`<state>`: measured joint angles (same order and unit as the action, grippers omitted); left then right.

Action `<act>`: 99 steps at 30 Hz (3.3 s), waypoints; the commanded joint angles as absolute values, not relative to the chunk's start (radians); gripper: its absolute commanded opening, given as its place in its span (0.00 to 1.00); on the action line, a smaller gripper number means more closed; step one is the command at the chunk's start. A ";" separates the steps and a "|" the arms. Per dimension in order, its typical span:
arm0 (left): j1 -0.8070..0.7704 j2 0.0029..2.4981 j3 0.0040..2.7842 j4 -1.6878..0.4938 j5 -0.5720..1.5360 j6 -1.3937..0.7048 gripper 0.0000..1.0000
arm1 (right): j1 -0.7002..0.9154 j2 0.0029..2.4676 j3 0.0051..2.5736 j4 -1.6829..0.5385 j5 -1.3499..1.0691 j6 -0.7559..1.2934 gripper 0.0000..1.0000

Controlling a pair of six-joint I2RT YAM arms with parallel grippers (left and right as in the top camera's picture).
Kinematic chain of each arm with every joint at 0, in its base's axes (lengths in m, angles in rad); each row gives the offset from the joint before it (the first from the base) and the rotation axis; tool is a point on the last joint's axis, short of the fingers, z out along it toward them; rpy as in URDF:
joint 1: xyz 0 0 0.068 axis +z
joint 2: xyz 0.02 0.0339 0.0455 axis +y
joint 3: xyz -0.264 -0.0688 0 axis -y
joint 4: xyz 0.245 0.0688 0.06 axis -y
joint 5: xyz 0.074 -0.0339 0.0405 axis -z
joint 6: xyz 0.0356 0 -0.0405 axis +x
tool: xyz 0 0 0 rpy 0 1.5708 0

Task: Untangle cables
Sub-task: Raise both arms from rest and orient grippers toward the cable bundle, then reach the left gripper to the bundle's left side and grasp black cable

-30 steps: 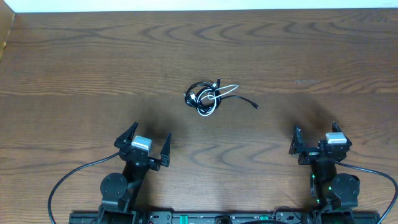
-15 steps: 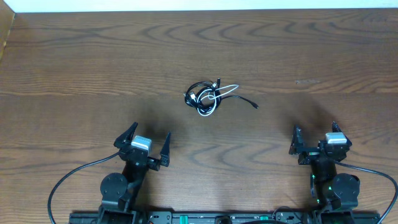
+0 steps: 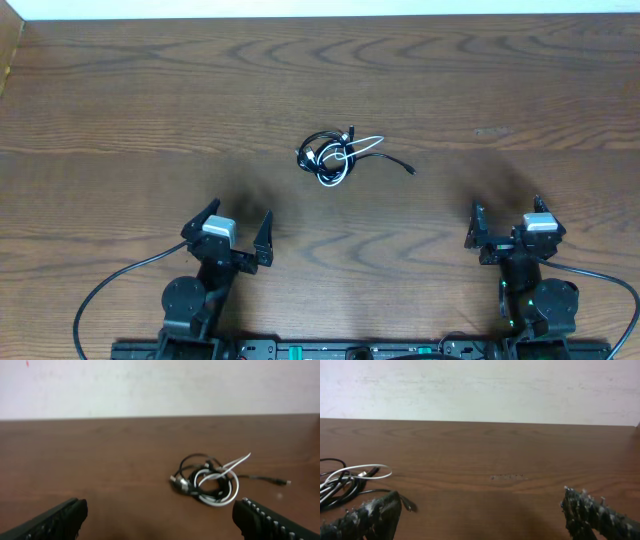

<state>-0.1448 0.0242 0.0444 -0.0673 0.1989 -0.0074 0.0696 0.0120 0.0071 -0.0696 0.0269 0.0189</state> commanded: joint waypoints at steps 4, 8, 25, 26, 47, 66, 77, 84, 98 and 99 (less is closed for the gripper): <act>-0.139 0.125 0.126 -0.196 0.091 -0.110 0.98 | 0.073 0.006 0.006 -0.071 0.035 0.028 0.99; -0.139 0.222 0.201 -0.201 0.080 -0.110 0.98 | 0.073 0.006 0.006 -0.071 0.035 0.028 0.99; -0.139 0.670 0.440 -0.336 0.123 -0.111 0.98 | 0.073 0.006 0.006 -0.072 0.036 0.029 0.99; -0.139 0.683 0.445 -0.339 0.123 -0.111 0.98 | 0.073 0.007 0.006 -0.072 0.035 0.029 0.99; -0.139 0.763 0.461 -0.344 0.134 -0.110 0.98 | 0.073 0.455 0.167 -0.103 0.062 0.062 0.99; -0.139 0.763 0.461 -0.344 0.134 -0.110 0.98 | 0.073 0.946 0.545 -0.313 -0.020 -0.015 0.99; -0.139 0.764 0.493 -0.302 0.134 -0.138 0.98 | 0.073 0.947 0.545 -0.268 -0.047 0.007 0.99; -0.139 0.798 0.609 -0.325 0.134 -0.138 0.98 | 0.073 0.947 0.545 -0.265 -0.059 0.007 0.99; -0.139 1.151 0.824 -0.426 0.265 -0.320 0.98 | 0.073 0.947 0.545 -0.253 -0.059 0.007 0.99; -0.139 1.171 0.824 -0.426 0.281 -0.320 0.98 | 0.073 0.947 0.545 -0.254 -0.059 0.006 0.99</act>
<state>-0.1444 1.1206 0.8078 -0.4202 0.2031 -0.2642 0.0696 0.9482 0.5228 -0.2562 -0.0532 -0.0044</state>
